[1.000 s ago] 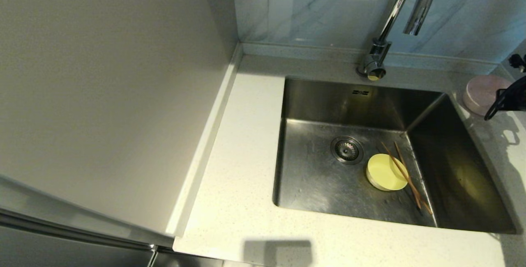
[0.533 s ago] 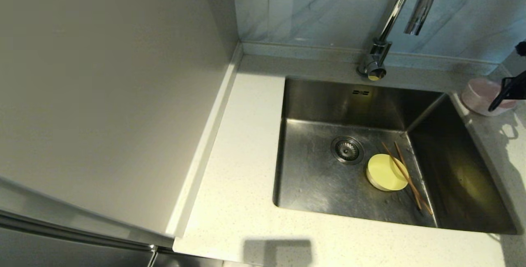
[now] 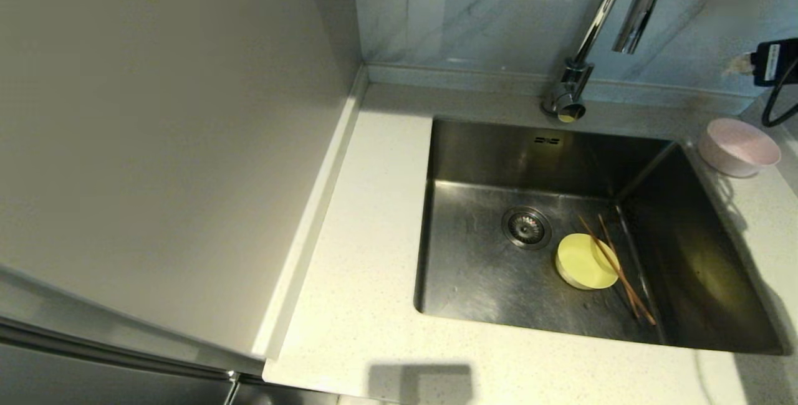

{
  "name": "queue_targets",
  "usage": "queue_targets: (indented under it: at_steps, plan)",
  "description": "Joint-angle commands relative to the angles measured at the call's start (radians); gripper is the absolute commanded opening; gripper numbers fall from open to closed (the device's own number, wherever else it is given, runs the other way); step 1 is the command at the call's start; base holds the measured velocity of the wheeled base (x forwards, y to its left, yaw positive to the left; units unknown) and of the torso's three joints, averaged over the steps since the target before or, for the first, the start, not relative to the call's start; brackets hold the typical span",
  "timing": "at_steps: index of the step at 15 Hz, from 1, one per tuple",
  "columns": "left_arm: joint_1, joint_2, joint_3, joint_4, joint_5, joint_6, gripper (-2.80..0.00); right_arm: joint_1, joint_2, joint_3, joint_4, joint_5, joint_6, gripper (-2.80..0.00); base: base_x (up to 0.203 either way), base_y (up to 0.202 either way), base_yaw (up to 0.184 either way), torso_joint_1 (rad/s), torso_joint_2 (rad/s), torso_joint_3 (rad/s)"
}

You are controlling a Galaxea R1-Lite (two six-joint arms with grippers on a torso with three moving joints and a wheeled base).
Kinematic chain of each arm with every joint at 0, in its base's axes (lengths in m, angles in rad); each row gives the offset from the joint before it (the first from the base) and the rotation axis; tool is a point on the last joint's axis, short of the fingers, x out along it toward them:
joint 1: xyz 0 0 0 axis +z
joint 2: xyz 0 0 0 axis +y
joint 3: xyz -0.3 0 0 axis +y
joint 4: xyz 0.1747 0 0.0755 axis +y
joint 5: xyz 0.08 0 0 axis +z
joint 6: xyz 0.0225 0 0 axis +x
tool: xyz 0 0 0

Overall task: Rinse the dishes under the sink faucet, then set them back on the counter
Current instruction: Put a bowl back to the table from the sink

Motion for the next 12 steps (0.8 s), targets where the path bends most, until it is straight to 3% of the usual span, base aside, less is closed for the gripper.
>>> queue_targets:
  at_steps: [1, 3, 4, 10, 12]
  plan:
    - [0.0, -0.003, 0.0, 0.0, 0.001, -0.001, -2.8, 0.055, -0.079, 0.006, 0.206, -0.011, -0.001, 0.0, 0.0, 0.0, 0.0, 0.0, 0.0, 0.0]
    - [0.0, -0.003, 0.0, 0.0, 0.001, -0.001, -2.8, 0.081, -0.114, -0.007, 0.503, -0.069, 0.006, 0.0, 0.0, 0.0, 0.0, 0.0, 0.0, 0.0]
    - [0.0, -0.003, 0.0, 0.0, 0.001, -0.001, -2.8, 0.103, -0.134, 0.029, 0.547, -0.086, 0.008, 0.0, 0.0, 0.0, 0.0, 0.0, 0.0, 0.0]
    - [0.0, -0.003, 0.0, 0.0, 0.001, -0.001, -2.8, 0.257, -0.142, 0.143, 0.582, -0.217, 0.02, 0.0, 0.0, 0.0, 0.0, 0.0, 0.0, 0.0]
    - [0.0, -0.003, 0.0, 0.0, 0.001, -0.001, -2.8, 0.301, -0.094, 0.151, 0.58, -0.216, 0.096, 0.0, 0.0, 0.0, 0.0, 0.0, 0.0, 0.0]
